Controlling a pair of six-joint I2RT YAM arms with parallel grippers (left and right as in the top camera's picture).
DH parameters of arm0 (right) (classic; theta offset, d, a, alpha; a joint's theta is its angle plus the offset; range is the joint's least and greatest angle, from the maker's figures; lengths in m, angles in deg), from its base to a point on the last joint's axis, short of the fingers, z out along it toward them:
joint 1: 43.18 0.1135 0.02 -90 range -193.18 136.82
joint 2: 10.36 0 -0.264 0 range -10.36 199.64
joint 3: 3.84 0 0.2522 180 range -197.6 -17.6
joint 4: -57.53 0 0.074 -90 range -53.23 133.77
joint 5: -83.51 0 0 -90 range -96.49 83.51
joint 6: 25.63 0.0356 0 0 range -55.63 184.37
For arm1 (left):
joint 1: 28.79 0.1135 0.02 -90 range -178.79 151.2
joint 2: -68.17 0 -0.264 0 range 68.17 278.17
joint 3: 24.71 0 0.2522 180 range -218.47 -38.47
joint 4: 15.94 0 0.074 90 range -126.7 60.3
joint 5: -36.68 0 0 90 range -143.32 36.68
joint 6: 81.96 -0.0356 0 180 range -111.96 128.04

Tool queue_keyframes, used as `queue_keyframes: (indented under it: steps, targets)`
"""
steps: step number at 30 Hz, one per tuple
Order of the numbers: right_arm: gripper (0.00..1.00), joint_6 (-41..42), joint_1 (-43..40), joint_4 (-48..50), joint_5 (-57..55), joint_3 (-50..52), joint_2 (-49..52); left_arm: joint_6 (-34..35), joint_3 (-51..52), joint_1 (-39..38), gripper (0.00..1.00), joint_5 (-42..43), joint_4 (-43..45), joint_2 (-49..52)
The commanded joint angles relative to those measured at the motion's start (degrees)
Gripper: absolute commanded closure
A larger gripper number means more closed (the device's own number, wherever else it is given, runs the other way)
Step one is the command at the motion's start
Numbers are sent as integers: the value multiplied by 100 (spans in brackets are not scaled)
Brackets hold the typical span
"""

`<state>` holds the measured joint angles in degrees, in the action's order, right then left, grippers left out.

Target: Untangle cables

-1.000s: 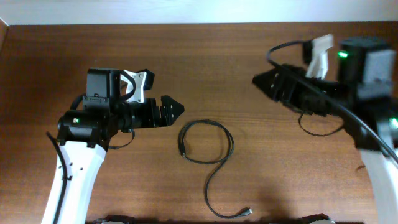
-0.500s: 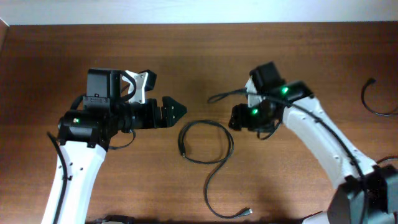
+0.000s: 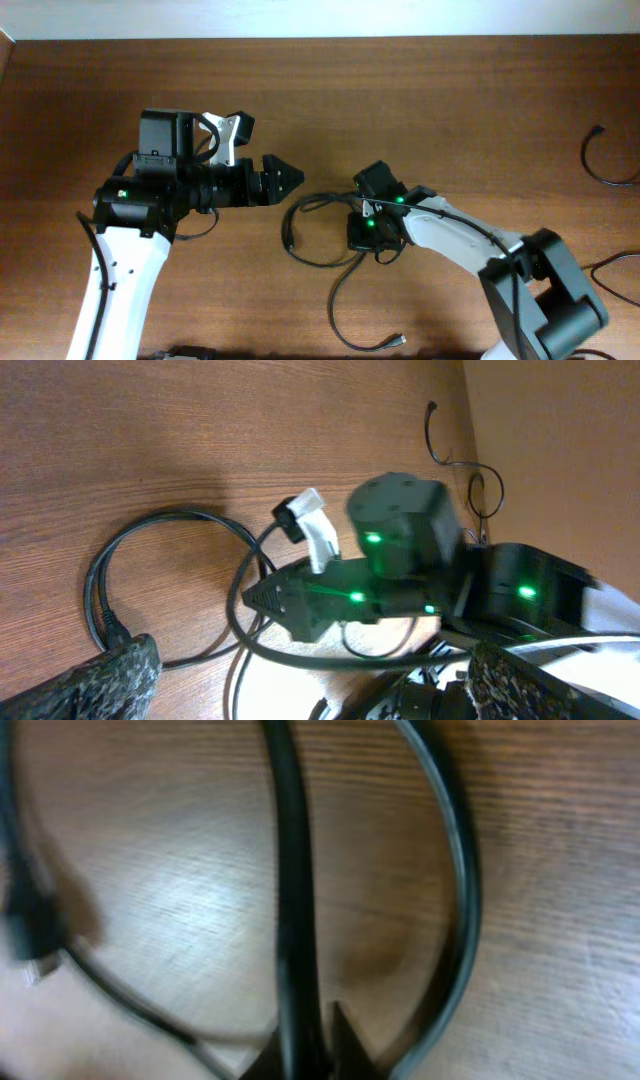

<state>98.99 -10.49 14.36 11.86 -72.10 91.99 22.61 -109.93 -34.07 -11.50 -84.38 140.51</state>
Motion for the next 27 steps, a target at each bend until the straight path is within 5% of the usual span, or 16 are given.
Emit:
queue_keyframes:
  steps: [1, 5, 16, 20, 23, 27]
  targets:
    - [96, 66, 35, 282, -98, 9, 164, 33, 7, 20, 1, 105, 11, -2]
    - [96, 9, -74, 765, 529, -131, -208, 33, 7, 20, 1, 85, 9, -2]
    - [96, 282, -256, -83, 1572, -2605, -3464, 31, 7, 20, 1, 15, 201, -2]
    - [96, 337, -859, -13, 483, -3080, -3674, 2, 9, 20, 1, 22, 70, -2]
    - [96, 514, -1926, -20, 564, -3495, -3674, -275, 9, 20, 1, -28, -50, -2]
    - [96, 1187, -2249, 446, 710, -3659, -3672, -866, 9, -55, 1, 74, 37, 7]
